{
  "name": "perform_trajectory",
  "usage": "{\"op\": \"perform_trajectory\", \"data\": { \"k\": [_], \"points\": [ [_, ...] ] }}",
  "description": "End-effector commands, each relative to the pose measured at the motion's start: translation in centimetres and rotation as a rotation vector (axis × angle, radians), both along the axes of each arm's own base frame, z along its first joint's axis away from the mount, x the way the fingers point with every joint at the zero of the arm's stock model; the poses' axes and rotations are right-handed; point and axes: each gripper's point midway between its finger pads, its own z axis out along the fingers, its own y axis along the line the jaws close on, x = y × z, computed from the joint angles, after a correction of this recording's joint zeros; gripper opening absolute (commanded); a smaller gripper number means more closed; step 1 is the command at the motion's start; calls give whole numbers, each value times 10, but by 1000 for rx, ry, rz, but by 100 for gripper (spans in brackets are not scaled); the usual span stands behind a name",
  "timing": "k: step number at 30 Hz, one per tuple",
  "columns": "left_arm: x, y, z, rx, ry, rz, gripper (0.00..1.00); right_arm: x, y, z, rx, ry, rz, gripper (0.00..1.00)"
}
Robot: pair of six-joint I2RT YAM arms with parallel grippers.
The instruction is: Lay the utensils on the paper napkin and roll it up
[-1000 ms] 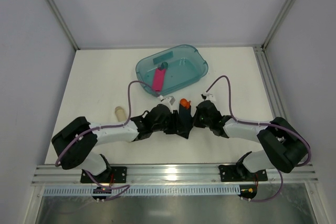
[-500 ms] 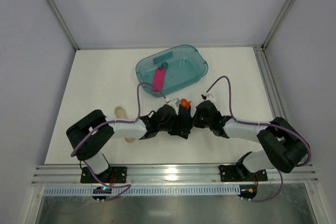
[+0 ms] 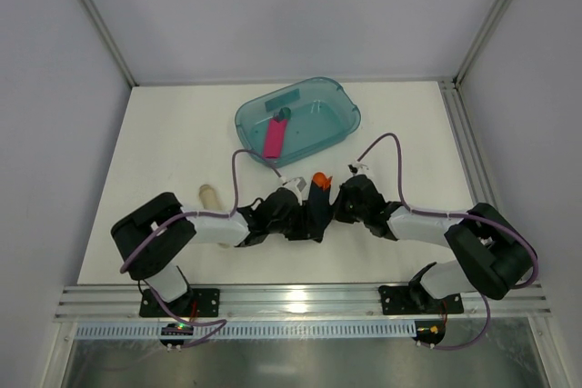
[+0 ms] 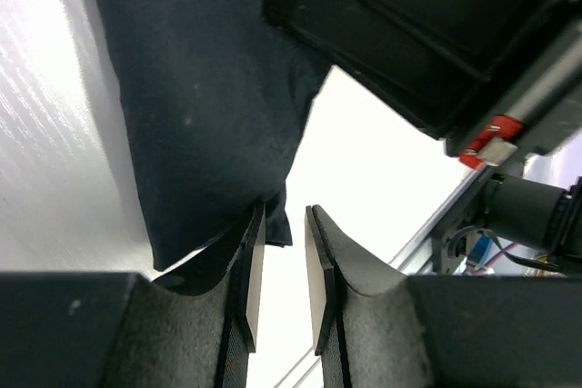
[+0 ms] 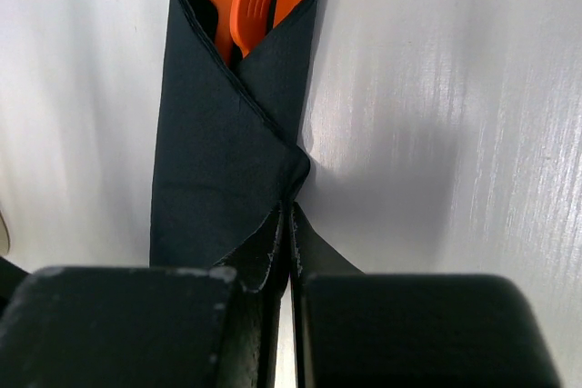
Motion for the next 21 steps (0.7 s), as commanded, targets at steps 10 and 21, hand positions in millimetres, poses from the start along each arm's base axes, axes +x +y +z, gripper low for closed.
{"op": "perform_trajectory", "data": {
  "k": [10,21],
  "points": [
    [15,-30,71,-138,-95,-30,31,3,2,7,41,-25,-10,4],
    [5,-14,23,-92,-29,-2,27,3,6,7,47,-27,13,4]
  ]
}}
